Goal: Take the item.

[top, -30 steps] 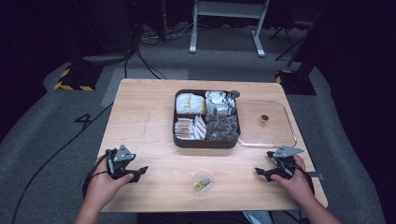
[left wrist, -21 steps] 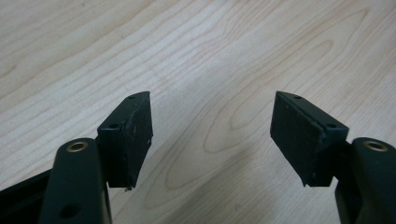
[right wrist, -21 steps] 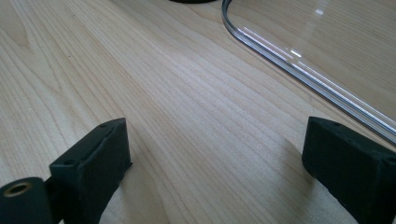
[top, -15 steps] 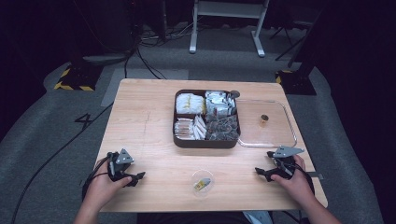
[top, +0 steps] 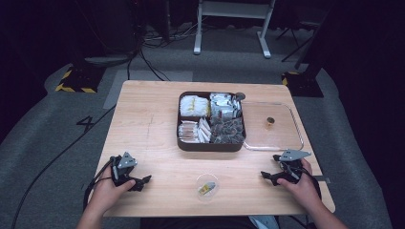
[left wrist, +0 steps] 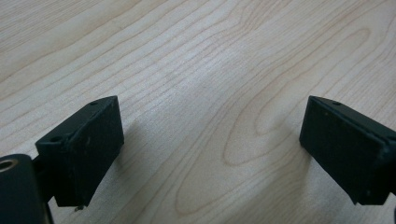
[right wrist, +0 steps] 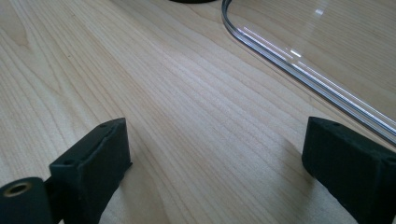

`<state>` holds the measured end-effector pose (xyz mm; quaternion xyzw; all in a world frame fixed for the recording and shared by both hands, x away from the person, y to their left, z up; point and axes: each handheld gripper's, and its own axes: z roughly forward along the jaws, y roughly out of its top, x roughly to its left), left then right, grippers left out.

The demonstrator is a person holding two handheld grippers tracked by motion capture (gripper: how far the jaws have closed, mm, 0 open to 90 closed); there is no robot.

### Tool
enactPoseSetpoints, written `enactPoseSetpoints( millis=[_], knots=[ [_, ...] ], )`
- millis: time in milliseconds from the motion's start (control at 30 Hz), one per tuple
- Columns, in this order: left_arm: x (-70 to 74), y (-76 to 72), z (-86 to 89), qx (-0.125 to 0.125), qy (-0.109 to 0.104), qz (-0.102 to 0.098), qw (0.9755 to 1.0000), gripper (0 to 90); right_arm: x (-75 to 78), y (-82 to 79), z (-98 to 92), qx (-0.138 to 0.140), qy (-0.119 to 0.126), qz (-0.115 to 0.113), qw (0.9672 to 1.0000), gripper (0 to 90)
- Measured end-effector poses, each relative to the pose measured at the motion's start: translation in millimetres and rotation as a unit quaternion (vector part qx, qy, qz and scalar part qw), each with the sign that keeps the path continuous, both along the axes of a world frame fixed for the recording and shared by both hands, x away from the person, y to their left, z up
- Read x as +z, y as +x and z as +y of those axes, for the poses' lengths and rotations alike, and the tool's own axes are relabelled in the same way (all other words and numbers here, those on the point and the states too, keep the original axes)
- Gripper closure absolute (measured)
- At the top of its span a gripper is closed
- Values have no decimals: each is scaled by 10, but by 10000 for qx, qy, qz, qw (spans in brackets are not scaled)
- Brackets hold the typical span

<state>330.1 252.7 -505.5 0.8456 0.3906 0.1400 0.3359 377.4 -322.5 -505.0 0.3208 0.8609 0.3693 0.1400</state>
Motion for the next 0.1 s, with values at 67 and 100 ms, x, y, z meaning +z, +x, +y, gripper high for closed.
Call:
enactPoseSetpoints(
  millis=[67, 100],
  knots=[
    [0, 0, 0, 4, -2, 0, 10000, 67, 0, 0, 2, -20, -13, -5, 10000, 71],
    [0, 0, 0, 3, -1, 0, 10000, 67, 0, -1, 5, -44, -24, -11, 10000, 69]
  ],
)
